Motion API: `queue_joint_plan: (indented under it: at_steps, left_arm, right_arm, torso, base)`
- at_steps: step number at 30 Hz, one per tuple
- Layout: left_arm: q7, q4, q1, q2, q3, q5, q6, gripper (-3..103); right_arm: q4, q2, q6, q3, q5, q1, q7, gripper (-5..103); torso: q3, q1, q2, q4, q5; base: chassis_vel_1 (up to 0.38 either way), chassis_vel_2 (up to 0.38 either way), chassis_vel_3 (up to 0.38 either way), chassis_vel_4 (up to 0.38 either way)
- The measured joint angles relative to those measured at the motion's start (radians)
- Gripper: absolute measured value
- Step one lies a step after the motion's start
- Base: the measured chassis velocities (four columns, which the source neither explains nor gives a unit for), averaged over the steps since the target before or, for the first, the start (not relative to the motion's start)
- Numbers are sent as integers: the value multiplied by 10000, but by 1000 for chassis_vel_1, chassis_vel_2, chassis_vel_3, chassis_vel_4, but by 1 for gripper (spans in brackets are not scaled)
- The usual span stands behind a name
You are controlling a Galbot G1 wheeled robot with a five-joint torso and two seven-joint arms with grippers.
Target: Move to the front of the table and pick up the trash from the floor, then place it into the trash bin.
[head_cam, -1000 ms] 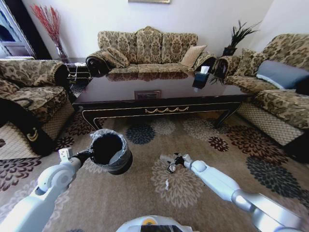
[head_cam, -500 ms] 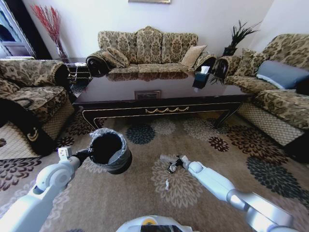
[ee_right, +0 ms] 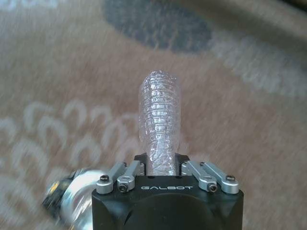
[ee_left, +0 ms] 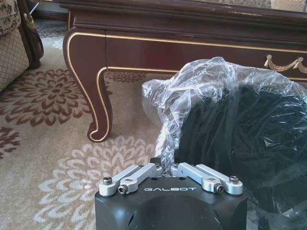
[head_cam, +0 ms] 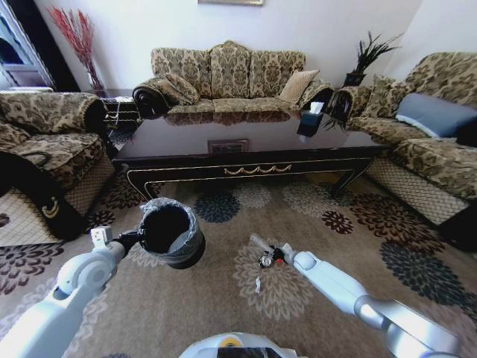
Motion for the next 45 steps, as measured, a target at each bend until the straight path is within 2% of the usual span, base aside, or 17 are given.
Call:
queue_joint_plan:
  at_steps: [4, 11, 15, 16, 20, 23, 26, 33, 37, 45]
  left_arm:
    - [0, 6, -59, -28, 54, 5, -5, 3]
    - [-1, 128, -208, -109, 226, 7, -12, 3]
    - [-2, 239, -371, -238, 417, 53, -11, 3]
    - [-2, 239, -371, -238, 417, 53, -11, 3]
    - [6, 243, -417, -293, 474, 55, -11, 3]
    - [15, 250, -418, -306, 472, 58, -17, 3]
    - [41, 255, -421, -287, 399, 34, -40, 3]
    - [118, 289, -514, -169, 306, -35, -68, 3]
    - [151, 332, -624, -238, 313, -64, -86, 3]
    - [164, 391, -684, -333, 314, -55, -88, 3]
  right_arm:
    - [700, -331, 589, 338, 750, 336, -200, 19]
    - [2767, -1107, 1276, 422, 2036, 1112, -932, 19]
    - [4732, -1542, 1427, 0, 3785, 2139, -935, 19]
    - [4732, -1542, 1427, 0, 3785, 2139, -935, 19]
    - [5950, -1555, 1622, -639, 5255, 3316, -820, 19]
    - [6720, -1357, 1633, -1241, 6057, 3983, -411, 19]
    - [7357, -868, 1590, -1968, 6809, 4675, 206, 19]
    - [7536, -280, 1766, -3177, 6775, 5475, 449, 19]
    - [7151, 254, 2194, -4178, 6128, 5870, 488, 19]
    - [6730, 1211, 2342, -4750, 6047, 6069, 577, 19]
  torso:
    - [0, 0, 1, 0, -1]
    - [0, 0, 0, 0, -3]
    - [0, 1, 0, 2, -1]
    - [0, 1, 0, 2, -1]
    - [0, 0, 0, 0, -5]
    - [0, 0, 0, 2, -6]
    - [0, 0, 1, 4, -6]
    - [0, 0, 0, 0, -6]
    - [1, 0, 0, -2, -5]
    - [0, 0, 0, 4, -5]
  base:
    - [0, 0, 0, 0]
    - [0, 0, 0, 0]
    - [0, 0, 0, 0]
    - [0, 0, 0, 0]
    - [0, 0, 0, 0]
    - [0, 0, 0, 0]
    - [0, 0, 0, 0]
    - [0, 0, 0, 0]
    - [0, 0, 0, 0]
    - [0, 0, 0, 0]
